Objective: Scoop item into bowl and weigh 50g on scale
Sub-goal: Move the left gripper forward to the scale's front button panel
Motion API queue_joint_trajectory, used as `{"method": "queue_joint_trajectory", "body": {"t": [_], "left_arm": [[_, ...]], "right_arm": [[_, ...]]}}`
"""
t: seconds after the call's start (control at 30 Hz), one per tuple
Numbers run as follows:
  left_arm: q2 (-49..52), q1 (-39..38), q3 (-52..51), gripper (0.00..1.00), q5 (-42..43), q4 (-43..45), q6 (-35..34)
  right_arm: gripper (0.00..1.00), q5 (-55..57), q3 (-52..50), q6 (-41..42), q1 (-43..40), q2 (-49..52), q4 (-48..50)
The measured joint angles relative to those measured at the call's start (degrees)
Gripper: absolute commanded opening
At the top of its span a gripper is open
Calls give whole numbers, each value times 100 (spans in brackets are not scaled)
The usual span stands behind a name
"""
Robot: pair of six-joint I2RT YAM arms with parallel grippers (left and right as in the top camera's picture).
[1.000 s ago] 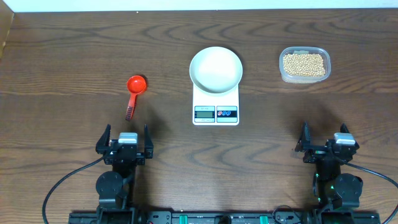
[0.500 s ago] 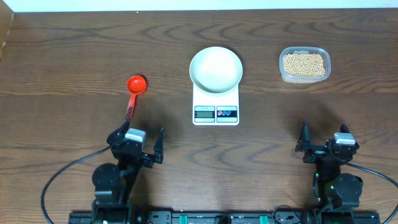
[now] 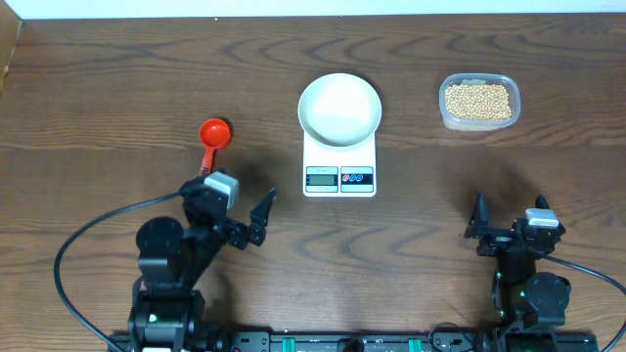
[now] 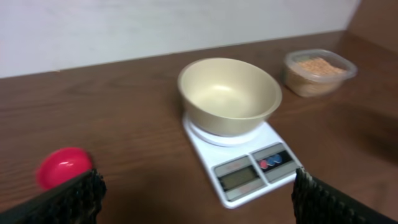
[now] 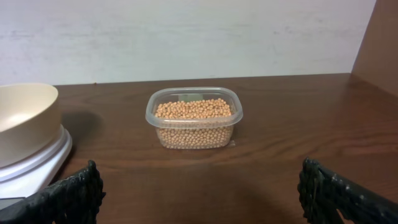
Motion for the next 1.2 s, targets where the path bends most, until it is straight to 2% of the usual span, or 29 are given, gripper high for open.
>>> {"method": "queue_joint_trajectory", "body": {"t": [0.37,0.47,0.67,0.8,0.83,0.87,0.9,0.93,0.97,1.2], "left_arm": [[2039,-1814,1766,98,-256,-1311,-455],[2616,-2334,2122,98,-304,-1425,-509],[3307,-2870,2205,98,-24,-1694,-568],[3729,-2973,2201,98,234,-1434,-595],[3805,-2981,2201,88,264,-1259,-640],[3877,-2988,2201,69,267,-1110,-717],[3941,-2990,2203,33,240,-1003,-844],[4002,-2990,2203,10,175,-914,-977],[4054,-2992,2203,7,39,-859,-1137],[4461,-3189,2203,7,-1333,-658,-2441]], "right_arm": [[99,2,-2,0,0,7,4],[99,0,-2,2,0,7,2],[99,2,-2,0,0,7,2],[99,2,-2,0,0,7,2],[99,2,-2,2,0,7,2],[99,2,-2,2,0,7,2],[99,2,-2,0,0,7,2],[99,2,-2,0,0,7,2],[99,2,-2,2,0,7,2],[99,2,-2,0,0,7,2]]}}
